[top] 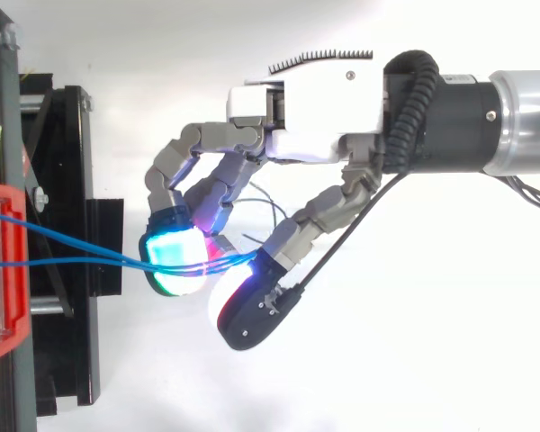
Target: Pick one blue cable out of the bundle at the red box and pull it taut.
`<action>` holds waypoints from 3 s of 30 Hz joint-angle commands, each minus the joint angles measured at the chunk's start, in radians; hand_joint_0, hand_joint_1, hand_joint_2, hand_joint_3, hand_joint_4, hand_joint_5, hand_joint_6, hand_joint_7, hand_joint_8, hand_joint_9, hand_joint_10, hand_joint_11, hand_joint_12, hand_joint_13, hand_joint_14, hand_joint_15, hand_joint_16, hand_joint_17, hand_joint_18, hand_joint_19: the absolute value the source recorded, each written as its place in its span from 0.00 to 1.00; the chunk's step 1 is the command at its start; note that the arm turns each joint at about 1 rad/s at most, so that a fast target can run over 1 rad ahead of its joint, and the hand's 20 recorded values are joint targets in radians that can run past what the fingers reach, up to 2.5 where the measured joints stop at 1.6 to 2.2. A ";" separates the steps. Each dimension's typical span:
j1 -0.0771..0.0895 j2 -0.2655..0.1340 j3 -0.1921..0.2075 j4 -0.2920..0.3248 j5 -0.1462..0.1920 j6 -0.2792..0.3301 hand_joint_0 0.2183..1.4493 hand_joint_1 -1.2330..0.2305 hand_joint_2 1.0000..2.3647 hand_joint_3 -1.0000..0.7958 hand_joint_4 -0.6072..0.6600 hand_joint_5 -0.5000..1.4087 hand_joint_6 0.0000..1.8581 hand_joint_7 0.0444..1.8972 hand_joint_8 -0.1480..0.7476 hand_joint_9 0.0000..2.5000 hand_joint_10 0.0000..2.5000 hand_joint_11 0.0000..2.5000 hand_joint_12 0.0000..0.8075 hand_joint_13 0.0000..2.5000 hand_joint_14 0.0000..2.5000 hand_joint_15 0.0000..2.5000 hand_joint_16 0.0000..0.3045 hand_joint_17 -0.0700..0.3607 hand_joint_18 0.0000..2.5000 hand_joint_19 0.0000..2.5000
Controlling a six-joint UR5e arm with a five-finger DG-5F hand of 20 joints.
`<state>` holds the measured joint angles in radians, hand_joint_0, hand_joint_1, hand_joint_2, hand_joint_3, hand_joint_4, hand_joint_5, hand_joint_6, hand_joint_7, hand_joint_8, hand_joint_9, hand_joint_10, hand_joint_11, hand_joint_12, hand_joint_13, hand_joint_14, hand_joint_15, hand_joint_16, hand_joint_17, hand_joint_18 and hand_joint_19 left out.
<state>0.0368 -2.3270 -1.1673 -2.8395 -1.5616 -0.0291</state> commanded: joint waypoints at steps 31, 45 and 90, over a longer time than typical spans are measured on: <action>0.000 0.000 0.000 0.003 0.000 0.000 0.42 0.29 0.01 0.37 0.53 0.16 0.51 0.53 0.54 0.45 0.14 0.61 0.45 0.39 0.01 0.30 0.14 0.39 0.28 0.16; 0.000 0.000 0.000 0.003 0.000 0.012 0.44 0.28 0.01 0.34 0.52 0.16 0.50 0.50 0.52 0.44 0.25 0.61 0.44 0.47 0.01 0.47 0.14 0.39 0.32 0.22; 0.006 0.000 0.000 0.003 0.002 0.012 0.27 0.35 0.00 0.28 0.62 0.17 0.44 0.45 0.55 0.41 0.08 0.62 0.50 0.35 0.01 0.33 0.17 0.43 0.25 0.22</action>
<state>0.0411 -2.3271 -1.1674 -2.8363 -1.5601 -0.0169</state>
